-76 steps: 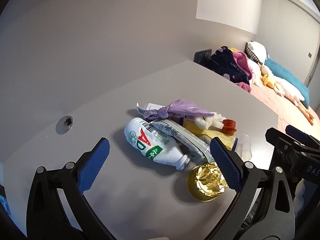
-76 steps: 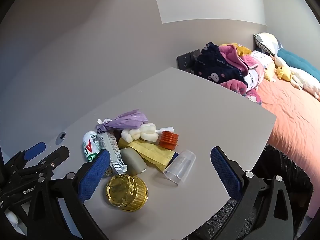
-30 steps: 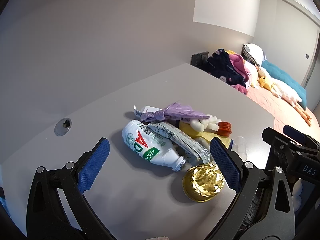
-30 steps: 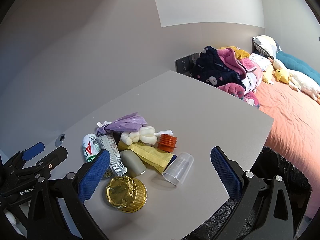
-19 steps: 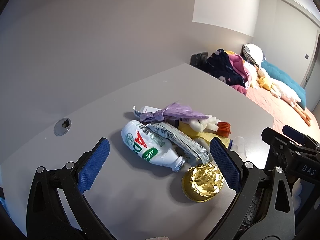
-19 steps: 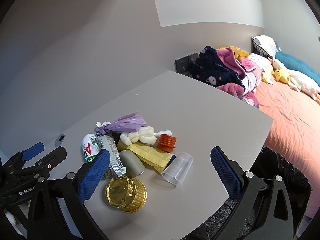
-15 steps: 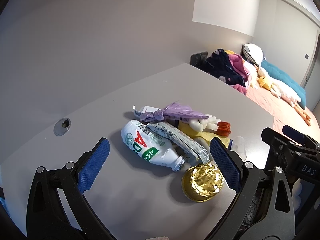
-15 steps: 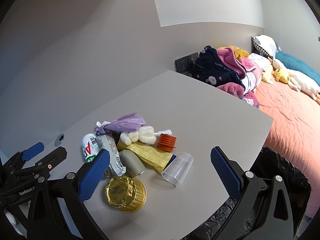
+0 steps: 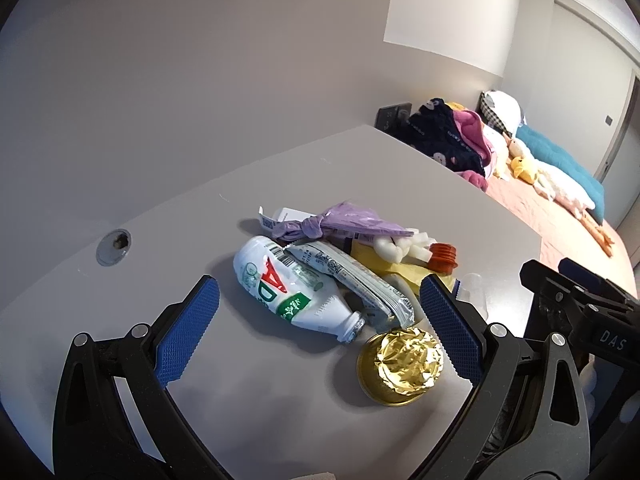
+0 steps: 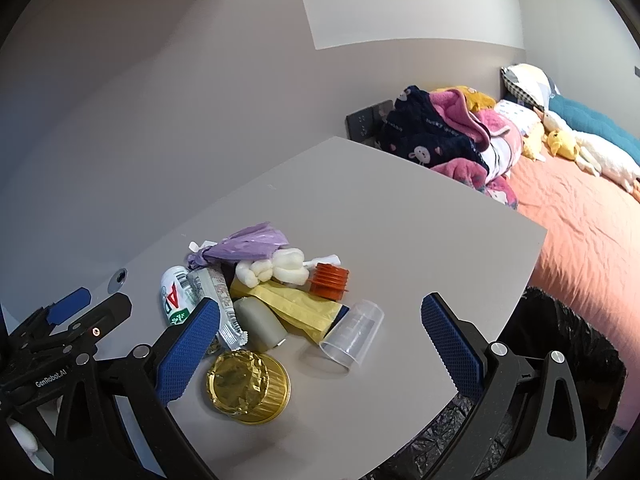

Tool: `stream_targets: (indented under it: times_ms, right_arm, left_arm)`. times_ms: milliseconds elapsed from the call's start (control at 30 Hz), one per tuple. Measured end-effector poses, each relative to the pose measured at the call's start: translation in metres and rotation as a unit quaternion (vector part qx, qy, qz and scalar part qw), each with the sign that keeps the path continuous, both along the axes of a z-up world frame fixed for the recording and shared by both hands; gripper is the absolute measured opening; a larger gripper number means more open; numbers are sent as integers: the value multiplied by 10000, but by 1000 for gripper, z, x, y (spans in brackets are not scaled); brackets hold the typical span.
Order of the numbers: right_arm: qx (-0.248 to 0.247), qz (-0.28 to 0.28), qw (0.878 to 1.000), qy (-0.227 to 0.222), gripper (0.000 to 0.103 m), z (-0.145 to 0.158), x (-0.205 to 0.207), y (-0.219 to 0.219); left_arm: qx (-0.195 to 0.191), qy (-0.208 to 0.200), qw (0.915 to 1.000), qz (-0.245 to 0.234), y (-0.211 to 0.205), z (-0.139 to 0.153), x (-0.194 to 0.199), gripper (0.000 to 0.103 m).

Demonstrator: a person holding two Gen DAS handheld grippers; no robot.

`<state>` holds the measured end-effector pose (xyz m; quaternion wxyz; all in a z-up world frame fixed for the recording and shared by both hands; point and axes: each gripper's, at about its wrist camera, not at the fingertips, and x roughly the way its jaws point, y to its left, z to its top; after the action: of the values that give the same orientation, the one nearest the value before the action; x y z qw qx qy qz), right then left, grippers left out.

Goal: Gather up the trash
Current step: 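Grasp the white AD bottle with the left tool while the right tool grasps the clear cup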

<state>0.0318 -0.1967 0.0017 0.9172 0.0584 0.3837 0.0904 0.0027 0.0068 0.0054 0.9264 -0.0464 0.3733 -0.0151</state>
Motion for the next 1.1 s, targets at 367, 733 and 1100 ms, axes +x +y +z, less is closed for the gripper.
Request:
stream_targets:
  times_ms: [367,733,1100]
  right_arm:
    - [25,-193,9995,250,100,-22,10,0]
    - [-57,-334,9978,571,91,-47,27,3]
    - [-106,-436,9937,1029,75,-76,47,4]
  left_arm:
    - [60,275,9995,171,9,-22,15,97]
    - [-69,789,9959,432,26,-53,41,92]
    - [-213,1134,9916,579,41,-79,68,92]
